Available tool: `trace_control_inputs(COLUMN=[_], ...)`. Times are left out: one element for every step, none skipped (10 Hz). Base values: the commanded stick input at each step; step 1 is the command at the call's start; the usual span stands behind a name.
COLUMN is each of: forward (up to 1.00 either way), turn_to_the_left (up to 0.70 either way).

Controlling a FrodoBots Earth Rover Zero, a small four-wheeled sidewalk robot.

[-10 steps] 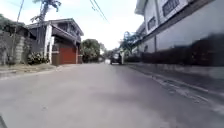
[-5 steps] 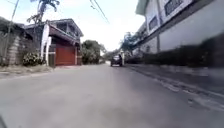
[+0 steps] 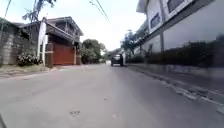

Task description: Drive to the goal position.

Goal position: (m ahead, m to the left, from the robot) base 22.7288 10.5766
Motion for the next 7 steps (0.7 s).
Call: trace_control_inputs(forward=[1.0, 1.0, 1.0, 1.0, 1.0, 1.0, 1.0], turn_to_the_left=[0.0, 0.0, 0.0, 0.0, 0.0, 0.0, 0.0])
